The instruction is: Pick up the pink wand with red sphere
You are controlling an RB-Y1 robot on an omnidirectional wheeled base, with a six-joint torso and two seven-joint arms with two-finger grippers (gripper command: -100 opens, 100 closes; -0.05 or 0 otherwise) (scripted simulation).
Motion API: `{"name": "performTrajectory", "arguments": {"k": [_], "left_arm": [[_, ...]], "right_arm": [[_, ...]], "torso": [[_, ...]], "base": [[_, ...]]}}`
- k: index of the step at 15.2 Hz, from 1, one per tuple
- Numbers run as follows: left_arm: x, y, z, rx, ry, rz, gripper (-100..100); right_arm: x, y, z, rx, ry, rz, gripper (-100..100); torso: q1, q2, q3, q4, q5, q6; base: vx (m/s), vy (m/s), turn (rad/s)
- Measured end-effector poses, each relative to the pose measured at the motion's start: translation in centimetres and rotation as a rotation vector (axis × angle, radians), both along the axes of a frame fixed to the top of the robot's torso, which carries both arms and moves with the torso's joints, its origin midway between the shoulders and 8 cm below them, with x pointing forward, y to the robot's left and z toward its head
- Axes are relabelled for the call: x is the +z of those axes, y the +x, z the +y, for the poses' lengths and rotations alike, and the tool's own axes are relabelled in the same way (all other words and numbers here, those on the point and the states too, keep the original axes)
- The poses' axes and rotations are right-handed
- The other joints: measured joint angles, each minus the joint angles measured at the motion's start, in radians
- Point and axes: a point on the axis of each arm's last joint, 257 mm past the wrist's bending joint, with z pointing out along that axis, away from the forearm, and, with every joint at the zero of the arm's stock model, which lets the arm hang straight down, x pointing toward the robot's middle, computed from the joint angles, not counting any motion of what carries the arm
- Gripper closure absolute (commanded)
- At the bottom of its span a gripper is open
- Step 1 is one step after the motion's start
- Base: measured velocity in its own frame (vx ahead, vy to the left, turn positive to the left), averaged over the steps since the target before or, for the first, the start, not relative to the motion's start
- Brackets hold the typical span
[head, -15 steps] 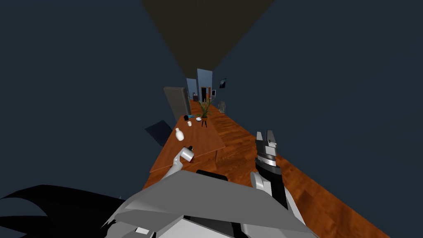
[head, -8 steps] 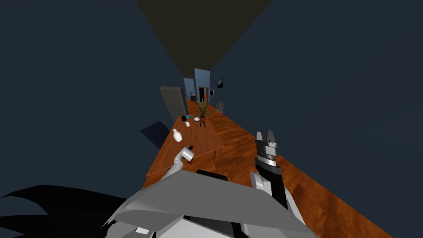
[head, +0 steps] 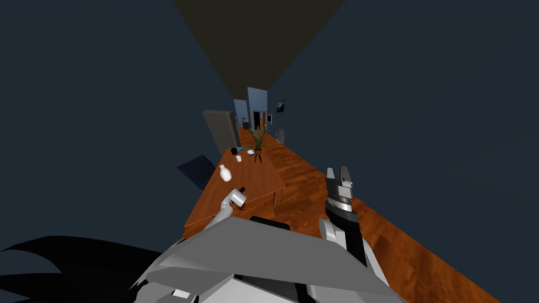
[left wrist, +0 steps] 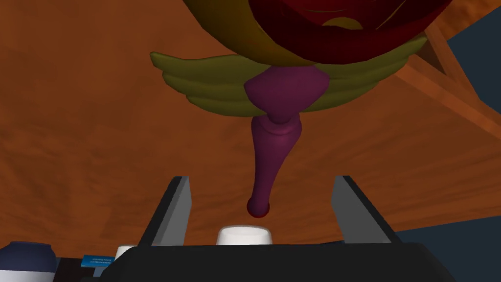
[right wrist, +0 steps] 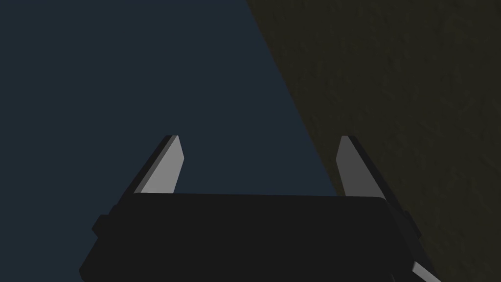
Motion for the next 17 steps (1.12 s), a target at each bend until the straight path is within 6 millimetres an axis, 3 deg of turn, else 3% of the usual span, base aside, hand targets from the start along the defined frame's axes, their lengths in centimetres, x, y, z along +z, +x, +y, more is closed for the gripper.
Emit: {"name": "performTrajectory", "arguments": {"k": [9,10,17], "left_arm": [[1.2,0.4,-0.8,-0.001,-0.001,-0.002,100],[1.3,0.4,-0.8,-0.001,0.000,0.000,-100],[0.1,-3.1,4.3,0.015,0.123,0.077,-100]], "right_arm": [[0.0,0.0,0.0,0.000,0.000,0.000,0],[0.0,0.0,0.0,0.000,0.000,0.000,0],[0.0,0.0,0.0,0.000,0.000,0.000,0]], "torso": [[0.000,0.004,0.002,0.001,0.000,0.000],[0.000,0.004,0.002,0.001,0.000,0.000],[-0.013,-0.004,-0.002,-0.001,-0.003,0.000]], "base": [[-0.021,0.000,0.002],[-0.010,-0.061,-0.020],[0.061,-0.166,-0.010]]}}
